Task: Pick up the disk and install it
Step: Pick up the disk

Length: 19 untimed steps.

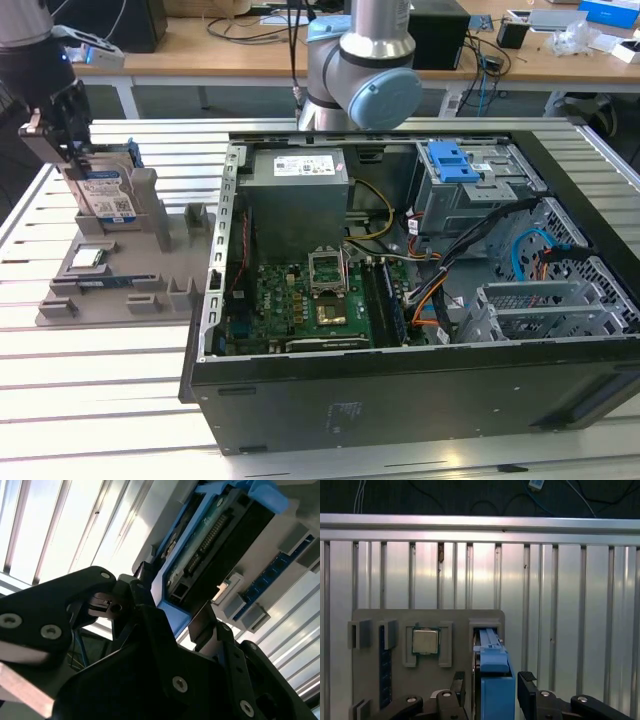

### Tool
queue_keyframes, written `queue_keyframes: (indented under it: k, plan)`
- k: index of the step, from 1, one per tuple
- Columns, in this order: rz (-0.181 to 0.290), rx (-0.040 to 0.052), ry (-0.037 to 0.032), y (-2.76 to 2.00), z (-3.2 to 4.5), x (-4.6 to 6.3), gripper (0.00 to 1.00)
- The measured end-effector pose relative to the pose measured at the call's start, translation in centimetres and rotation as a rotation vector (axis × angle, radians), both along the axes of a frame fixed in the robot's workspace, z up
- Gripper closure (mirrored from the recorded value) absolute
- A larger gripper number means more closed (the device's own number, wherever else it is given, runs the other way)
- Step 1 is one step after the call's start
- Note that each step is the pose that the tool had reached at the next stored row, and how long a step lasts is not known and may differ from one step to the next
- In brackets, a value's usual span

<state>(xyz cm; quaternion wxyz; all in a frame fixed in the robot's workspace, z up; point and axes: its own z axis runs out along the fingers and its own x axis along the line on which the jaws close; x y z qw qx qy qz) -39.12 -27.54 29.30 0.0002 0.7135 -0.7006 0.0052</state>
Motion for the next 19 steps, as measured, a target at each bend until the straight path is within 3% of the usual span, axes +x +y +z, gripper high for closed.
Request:
queue_keyframes:
  k: [8, 14, 19]
  plan:
    - [0.000, 0.0000, 0.0001, 0.01, -0.71, -0.28, 0.46]
    - [0.000, -0.0007, 0.0003, 0.08, -0.76, -0.06, 0.46]
    - [0.000, -0.0007, 0.0092, 0.10, -0.77, 0.34, 0.46]
